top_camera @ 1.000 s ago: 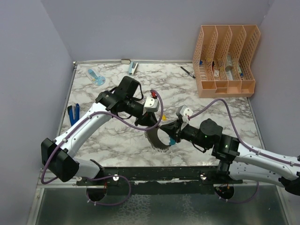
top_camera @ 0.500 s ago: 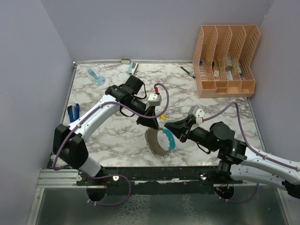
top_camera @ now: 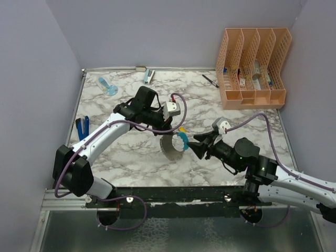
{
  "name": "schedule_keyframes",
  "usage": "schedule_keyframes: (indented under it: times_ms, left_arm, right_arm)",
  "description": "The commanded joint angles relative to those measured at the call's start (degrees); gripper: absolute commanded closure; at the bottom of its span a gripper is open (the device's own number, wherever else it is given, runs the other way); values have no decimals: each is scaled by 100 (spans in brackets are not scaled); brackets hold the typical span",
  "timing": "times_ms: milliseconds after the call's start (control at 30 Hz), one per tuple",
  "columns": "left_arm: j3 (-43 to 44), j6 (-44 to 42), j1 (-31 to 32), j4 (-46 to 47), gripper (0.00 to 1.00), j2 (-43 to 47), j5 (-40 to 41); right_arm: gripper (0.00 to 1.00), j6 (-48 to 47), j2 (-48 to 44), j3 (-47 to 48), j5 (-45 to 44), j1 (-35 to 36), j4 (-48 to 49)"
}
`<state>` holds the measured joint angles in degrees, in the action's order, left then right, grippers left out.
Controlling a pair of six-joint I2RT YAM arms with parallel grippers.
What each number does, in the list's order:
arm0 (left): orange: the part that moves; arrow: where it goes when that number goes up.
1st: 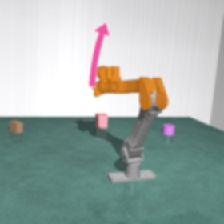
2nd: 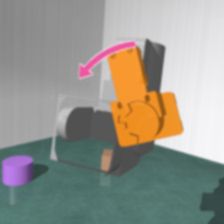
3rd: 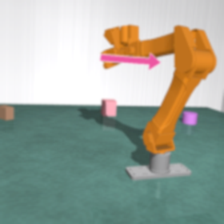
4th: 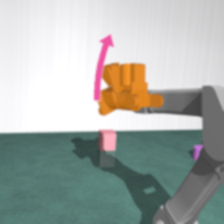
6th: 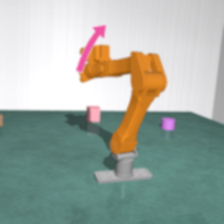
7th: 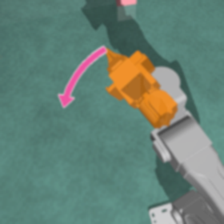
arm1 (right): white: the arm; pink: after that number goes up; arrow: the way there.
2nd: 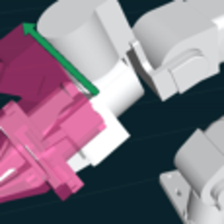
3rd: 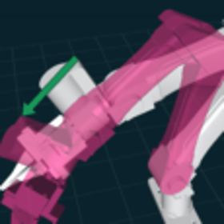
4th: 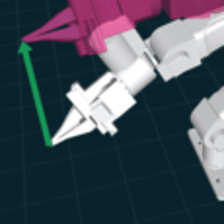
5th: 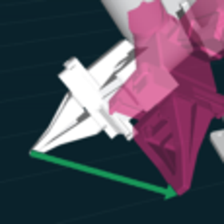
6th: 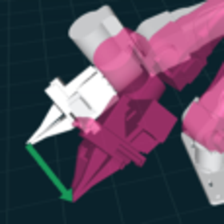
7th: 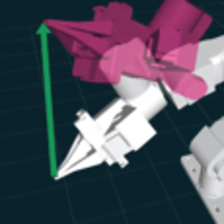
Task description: Put the keys on the keyring
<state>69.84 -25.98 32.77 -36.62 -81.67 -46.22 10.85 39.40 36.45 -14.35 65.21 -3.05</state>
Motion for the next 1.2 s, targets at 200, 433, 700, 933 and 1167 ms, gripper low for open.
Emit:
schedule_keyframes:
  times_ms: [200, 433, 700, 933, 1167]
  left_arm:
    - [-131, 1149, -905, 811, 100, -898, -41]
    - [1, 1852, -1638, 862, 95, -1749, -433]
    - [-156, 2143, -2125, 1143, 60, -1599, 30]
    - [-587, 1766, -2188, 1224, 39, -685, 706]
    - [-1388, 637, -1833, 1786, 39, 247, 735]
  right_arm:
    - [56, 794, 961, -62, -872, 24, -531]
    - [55, 853, 1571, 66, -806, 27, -644]
    - [55, 918, 2007, 102, -881, 25, -704]
    - [54, 735, 2532, 369, -298, -226, -739]
    - [60, 384, 3610, 663, 922, -738, -288]
